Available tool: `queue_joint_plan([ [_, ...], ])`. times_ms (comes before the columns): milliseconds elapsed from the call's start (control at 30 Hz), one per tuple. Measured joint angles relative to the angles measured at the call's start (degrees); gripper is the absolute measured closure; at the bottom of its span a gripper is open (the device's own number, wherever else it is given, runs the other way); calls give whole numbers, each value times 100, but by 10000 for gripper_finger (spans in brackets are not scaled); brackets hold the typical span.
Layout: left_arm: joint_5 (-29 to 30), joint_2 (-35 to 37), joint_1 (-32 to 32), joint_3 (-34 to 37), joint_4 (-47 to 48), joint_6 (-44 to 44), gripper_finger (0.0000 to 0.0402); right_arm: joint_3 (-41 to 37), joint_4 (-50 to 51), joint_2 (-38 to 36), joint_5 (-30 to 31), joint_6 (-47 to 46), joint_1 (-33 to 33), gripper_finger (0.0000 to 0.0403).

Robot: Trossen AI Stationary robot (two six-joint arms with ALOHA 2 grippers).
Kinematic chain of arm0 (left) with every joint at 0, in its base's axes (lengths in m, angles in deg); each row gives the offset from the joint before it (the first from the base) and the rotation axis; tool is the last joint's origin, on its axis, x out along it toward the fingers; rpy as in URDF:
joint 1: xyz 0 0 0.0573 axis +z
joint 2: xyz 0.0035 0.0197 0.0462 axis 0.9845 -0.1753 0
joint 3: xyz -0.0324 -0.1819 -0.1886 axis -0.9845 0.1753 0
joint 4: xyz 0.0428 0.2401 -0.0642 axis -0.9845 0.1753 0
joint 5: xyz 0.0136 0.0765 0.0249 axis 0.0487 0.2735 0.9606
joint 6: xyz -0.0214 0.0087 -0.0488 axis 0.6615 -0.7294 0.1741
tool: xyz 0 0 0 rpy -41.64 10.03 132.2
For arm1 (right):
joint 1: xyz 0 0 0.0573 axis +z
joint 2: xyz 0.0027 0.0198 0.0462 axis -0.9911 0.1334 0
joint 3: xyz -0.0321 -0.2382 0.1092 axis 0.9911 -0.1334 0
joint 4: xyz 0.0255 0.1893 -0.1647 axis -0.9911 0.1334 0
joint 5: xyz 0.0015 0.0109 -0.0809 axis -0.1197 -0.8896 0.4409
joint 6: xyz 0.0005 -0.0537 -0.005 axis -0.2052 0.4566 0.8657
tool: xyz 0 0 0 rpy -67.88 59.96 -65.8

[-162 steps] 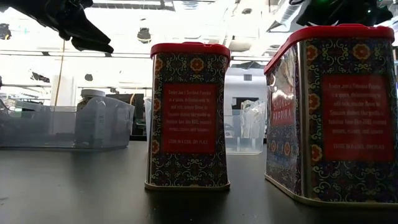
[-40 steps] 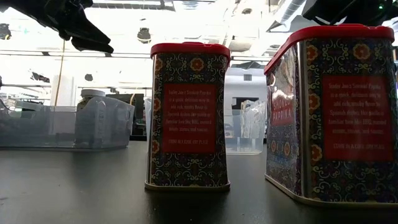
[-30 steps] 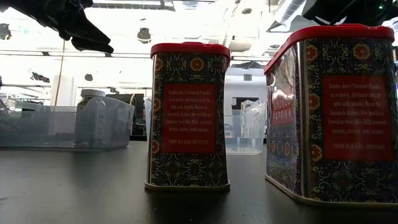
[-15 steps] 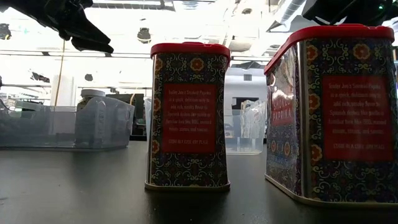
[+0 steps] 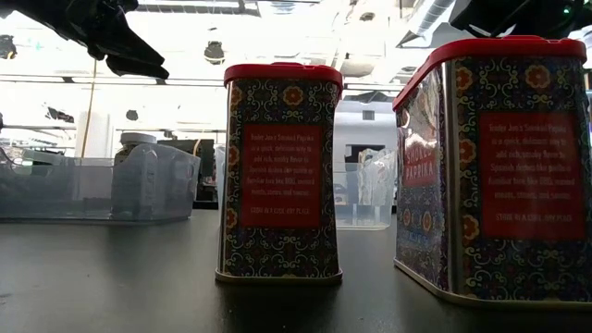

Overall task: Sort spices by type
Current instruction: Put the top red seasoning can into the white bin

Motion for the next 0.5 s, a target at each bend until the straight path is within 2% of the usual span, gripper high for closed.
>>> queue_joint_plan([
  [500,0,0,-1,0,348,175,131,0,0,-1,0,-2,0,137],
])
